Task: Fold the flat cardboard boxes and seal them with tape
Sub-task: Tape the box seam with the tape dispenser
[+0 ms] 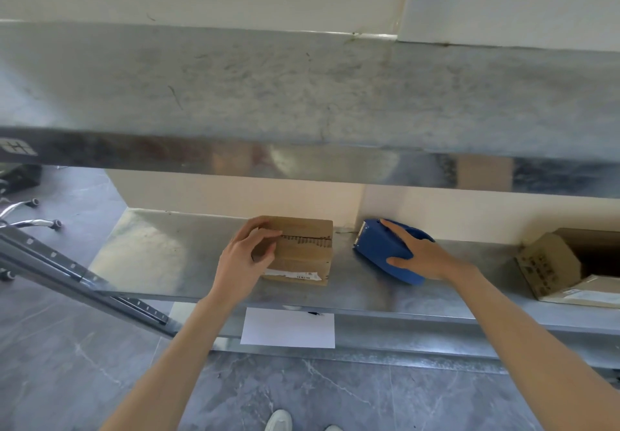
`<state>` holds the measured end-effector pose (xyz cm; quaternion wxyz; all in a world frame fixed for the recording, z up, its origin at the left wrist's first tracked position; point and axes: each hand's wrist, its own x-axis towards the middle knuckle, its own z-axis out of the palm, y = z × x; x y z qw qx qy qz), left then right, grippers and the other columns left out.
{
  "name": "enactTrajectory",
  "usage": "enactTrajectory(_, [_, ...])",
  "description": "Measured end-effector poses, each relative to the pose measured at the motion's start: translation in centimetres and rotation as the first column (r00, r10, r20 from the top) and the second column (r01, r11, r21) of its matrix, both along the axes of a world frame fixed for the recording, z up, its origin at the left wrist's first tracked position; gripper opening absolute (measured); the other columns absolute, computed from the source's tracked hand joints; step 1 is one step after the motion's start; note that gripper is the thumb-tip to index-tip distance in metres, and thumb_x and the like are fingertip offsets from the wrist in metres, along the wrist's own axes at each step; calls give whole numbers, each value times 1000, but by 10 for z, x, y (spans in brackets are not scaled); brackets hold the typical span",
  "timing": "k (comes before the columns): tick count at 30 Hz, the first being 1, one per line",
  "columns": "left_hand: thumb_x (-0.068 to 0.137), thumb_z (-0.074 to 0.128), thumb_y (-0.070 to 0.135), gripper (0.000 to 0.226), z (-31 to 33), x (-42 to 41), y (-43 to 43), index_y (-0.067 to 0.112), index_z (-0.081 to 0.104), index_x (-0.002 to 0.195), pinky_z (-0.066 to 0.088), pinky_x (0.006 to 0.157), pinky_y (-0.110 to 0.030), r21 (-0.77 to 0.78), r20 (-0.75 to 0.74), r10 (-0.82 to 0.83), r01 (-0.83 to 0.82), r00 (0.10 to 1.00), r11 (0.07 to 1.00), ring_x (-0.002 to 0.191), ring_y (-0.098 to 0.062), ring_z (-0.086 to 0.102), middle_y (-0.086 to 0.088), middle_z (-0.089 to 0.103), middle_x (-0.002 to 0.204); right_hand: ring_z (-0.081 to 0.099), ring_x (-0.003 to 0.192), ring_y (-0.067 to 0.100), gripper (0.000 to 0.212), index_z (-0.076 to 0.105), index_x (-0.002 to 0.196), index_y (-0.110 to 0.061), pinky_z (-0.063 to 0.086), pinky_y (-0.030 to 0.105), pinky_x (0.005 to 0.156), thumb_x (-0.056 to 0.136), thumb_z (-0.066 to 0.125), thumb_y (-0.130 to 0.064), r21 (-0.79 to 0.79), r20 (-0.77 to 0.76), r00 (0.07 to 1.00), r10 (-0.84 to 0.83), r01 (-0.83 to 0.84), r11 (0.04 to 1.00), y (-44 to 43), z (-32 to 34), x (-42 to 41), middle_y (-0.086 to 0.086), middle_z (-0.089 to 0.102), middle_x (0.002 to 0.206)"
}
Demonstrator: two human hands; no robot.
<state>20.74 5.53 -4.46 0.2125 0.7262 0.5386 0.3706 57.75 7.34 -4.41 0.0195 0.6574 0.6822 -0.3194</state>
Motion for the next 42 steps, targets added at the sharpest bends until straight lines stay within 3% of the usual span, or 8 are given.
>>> enactTrajectory(5, [91,65,2,25,-3,-8,7,18,73,109,30,110,-15,-85,80,-65,72,995,994,141,-5,34,14,55,136,59,111,29,79,16,150,-51,48,45,98,92,67,-32,66,-105,992,-68,75,995,-17,2,-6,2,55,137])
enactTrajectory(9, [91,63,-5,35,2,-10,6,24,71,110,43,95,-18,-124,192,-108,133,975,983,125,-1,51,9,56,132,60,108,34,74,20,147,-52,50,48,93,92,65,-28,114,-127,987,-95,110,987,-32,12,-14,3,57,135])
enactTrajectory(14, [91,64,-1,28,5,-13,6,18,67,111,50,85,-22,-148,248,-117,157,962,977,117,5,53,16,57,129,62,71,35,76,14,145,-55,50,39,63,93,64,-32,176,-52,996,-69,77,981,-49,38,-23,18,67,99])
enactTrajectory(20, [92,63,1,21,2,-15,7,15,68,106,49,85,-12,-149,322,-95,150,942,977,116,4,56,14,62,126,49,58,6,73,10,145,-57,34,24,57,94,58,-38,405,30,999,15,-26,914,-55,84,-60,-9,48,62])
enactTrajectory(25, [94,62,4,25,1,-13,10,22,65,112,45,80,-10,-222,426,-4,109,905,969,111,4,57,12,67,115,52,60,9,67,-1,141,-61,35,25,56,97,48,-50,520,75,991,107,-131,844,-46,104,-112,-11,54,68])
enactTrajectory(33, [89,65,-2,37,3,-16,13,28,61,110,54,91,-30,-232,507,-23,163,861,959,113,3,57,15,66,113,49,68,11,79,-19,136,-71,30,20,52,99,49,-51,522,135,949,283,-311,794,-30,83,-158,-16,59,85])
enactTrajectory(37, [86,67,-4,40,5,-26,22,31,63,105,51,92,-32,-280,498,-61,227,865,933,112,5,58,23,67,107,58,69,18,80,-22,133,-73,48,32,59,100,47,-48,473,151,940,307,-341,812,-26,73,-153,-9,63,84])
enactTrajectory(42, [90,59,-11,39,23,-40,40,23,65,107,49,90,-22,-217,576,-107,278,810,936,116,-8,62,2,71,113,58,68,18,77,-18,134,-73,52,35,65,100,47,-49,459,124,947,297,-321,828,-25,74,-153,-9,60,79])
